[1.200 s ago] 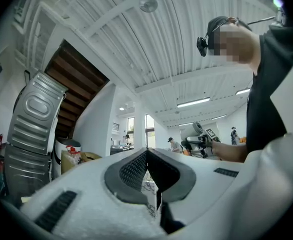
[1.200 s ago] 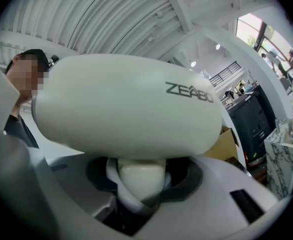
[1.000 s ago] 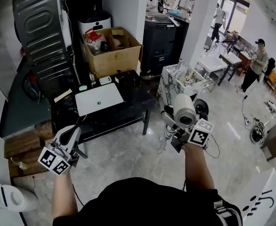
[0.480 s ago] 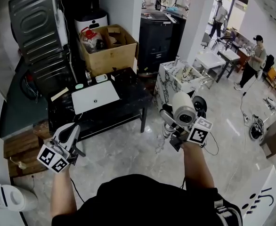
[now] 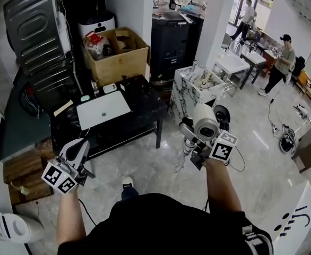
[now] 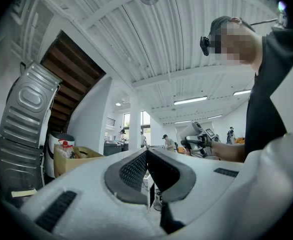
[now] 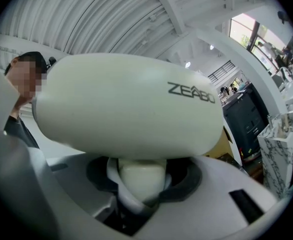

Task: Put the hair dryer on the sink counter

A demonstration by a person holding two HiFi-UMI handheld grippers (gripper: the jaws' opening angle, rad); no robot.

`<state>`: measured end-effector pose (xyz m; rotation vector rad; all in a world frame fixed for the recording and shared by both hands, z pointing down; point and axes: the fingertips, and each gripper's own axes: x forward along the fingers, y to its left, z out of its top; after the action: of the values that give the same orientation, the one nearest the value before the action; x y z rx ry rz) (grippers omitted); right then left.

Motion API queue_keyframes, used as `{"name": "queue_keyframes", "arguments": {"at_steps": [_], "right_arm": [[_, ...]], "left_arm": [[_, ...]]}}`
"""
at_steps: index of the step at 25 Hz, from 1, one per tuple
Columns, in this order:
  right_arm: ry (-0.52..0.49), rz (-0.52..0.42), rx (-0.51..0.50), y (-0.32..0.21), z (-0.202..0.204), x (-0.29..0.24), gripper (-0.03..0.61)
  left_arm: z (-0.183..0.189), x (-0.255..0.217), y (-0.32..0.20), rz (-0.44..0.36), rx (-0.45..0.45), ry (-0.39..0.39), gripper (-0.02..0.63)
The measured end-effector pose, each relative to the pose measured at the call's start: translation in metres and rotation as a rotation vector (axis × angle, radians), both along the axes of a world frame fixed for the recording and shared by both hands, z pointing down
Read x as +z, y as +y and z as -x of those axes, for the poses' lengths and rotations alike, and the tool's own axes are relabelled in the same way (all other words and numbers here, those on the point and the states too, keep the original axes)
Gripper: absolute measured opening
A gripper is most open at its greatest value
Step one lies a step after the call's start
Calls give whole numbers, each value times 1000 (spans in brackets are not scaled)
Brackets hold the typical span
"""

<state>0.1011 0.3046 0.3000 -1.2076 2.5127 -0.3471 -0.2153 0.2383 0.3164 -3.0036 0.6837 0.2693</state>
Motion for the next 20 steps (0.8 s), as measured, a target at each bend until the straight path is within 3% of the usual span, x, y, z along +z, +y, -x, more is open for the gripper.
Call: {"name": "queue_keyframes", "arguments": {"at_steps": [9, 20], "right_arm": [[5, 27, 30, -38, -5, 11, 167], [16, 68, 75, -140, -10, 21, 167]], "left_arm": [[-4, 9, -36, 15, 21, -5, 15], [-18, 27, -144, 60, 73, -4, 15]]}}
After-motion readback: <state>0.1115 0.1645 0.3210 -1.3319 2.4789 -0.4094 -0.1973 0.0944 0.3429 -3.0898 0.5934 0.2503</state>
